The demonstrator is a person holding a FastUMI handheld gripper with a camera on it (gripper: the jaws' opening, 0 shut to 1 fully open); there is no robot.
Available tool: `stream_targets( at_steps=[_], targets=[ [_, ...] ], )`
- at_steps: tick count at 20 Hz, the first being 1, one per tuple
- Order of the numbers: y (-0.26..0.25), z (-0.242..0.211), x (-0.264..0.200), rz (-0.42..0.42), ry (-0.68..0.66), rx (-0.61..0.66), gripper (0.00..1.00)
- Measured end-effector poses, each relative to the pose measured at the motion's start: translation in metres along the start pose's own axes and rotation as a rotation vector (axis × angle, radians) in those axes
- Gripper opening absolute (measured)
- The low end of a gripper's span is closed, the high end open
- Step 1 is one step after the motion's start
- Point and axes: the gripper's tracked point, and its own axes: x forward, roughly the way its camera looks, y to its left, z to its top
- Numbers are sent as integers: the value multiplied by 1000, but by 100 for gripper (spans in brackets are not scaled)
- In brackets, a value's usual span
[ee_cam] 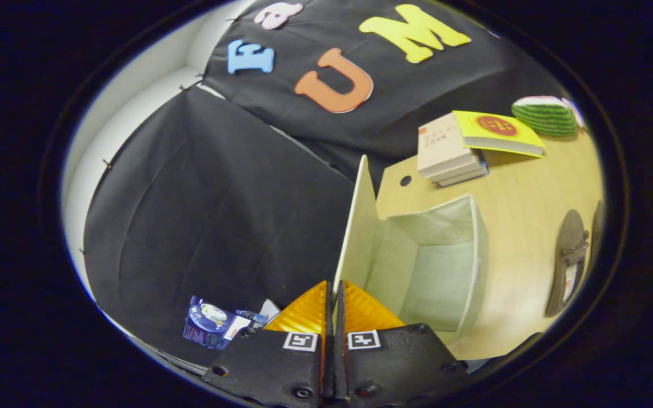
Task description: Open the storage box then place both shoes into the box .Put the left shoe in first, then the right shoe, with the right side of both shoes facing outward in a uniform manner.
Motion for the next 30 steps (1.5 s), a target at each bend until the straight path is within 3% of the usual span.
stream_targets(
  at_steps=[4, 6, 8, 13, 17, 24, 30],
  targets=[
    [46, -15, 44, 11, 33, -170, 6],
    [65, -15, 57, 16, 23, -276, 14],
    [85, -18, 65, 38, 15, -362, 28],
    [92, -19, 69, 8, -5, -437, 81],
    [69, -1, 49, -115, -99, -521, 96],
    [17, 22, -22, -310, -218, -608, 100],
    [-61, 49, -106, -478, -264, -569, 100]
  ],
)
